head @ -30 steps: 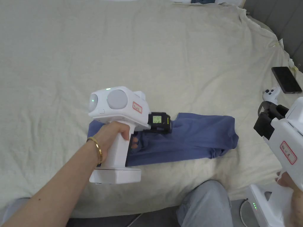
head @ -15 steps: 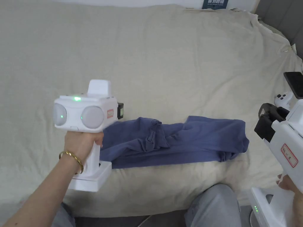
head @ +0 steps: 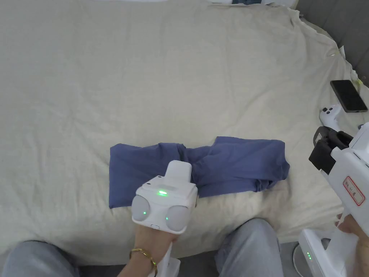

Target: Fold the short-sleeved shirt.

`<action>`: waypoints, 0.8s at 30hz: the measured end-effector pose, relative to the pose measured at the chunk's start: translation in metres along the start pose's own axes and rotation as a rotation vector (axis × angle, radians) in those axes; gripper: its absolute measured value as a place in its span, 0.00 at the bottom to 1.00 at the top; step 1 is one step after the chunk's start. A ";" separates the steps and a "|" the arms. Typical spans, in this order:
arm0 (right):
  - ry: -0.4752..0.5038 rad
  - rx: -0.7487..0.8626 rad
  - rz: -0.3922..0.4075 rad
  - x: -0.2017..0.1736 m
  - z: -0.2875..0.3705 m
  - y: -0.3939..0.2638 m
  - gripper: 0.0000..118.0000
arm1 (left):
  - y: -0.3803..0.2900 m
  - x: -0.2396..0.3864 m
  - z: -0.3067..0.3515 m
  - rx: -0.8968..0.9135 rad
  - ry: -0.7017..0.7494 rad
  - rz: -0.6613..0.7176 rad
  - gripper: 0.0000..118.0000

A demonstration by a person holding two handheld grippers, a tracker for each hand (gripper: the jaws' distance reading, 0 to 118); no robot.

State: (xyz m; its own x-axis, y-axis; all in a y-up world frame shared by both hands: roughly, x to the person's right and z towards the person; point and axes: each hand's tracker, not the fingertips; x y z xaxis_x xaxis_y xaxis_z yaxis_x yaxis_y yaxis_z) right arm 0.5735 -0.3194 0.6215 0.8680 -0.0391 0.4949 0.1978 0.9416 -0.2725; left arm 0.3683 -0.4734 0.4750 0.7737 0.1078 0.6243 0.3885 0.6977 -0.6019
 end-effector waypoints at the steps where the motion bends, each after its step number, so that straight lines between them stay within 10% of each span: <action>1: -0.001 -0.002 -0.001 0.001 0.001 0.000 0.00 | -0.001 0.003 -0.002 0.001 0.001 0.014 0.00; 10: 0.003 0.001 -0.007 -0.001 0.002 0.000 0.00 | 0.044 0.015 0.032 0.049 -0.284 0.046 0.00; 20: 0.044 0.017 -0.011 -0.010 0.000 0.007 0.00 | 0.123 -0.125 0.085 0.142 -0.361 0.355 0.00; 22: 0.053 0.014 -0.013 -0.012 -0.001 0.007 0.00 | 0.123 -0.154 0.088 0.106 -0.390 0.419 0.20; 24: 0.056 0.012 -0.004 -0.015 -0.002 0.006 0.00 | 0.118 -0.182 0.090 0.077 -0.398 0.476 0.65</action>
State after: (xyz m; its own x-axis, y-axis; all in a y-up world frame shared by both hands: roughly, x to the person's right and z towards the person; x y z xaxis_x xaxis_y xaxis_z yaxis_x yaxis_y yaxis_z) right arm 0.5630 -0.3138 0.6110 0.8914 -0.0613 0.4490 0.1964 0.9452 -0.2609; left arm 0.2284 -0.3465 0.3350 0.6014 0.6648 0.4431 -0.0016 0.5556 -0.8315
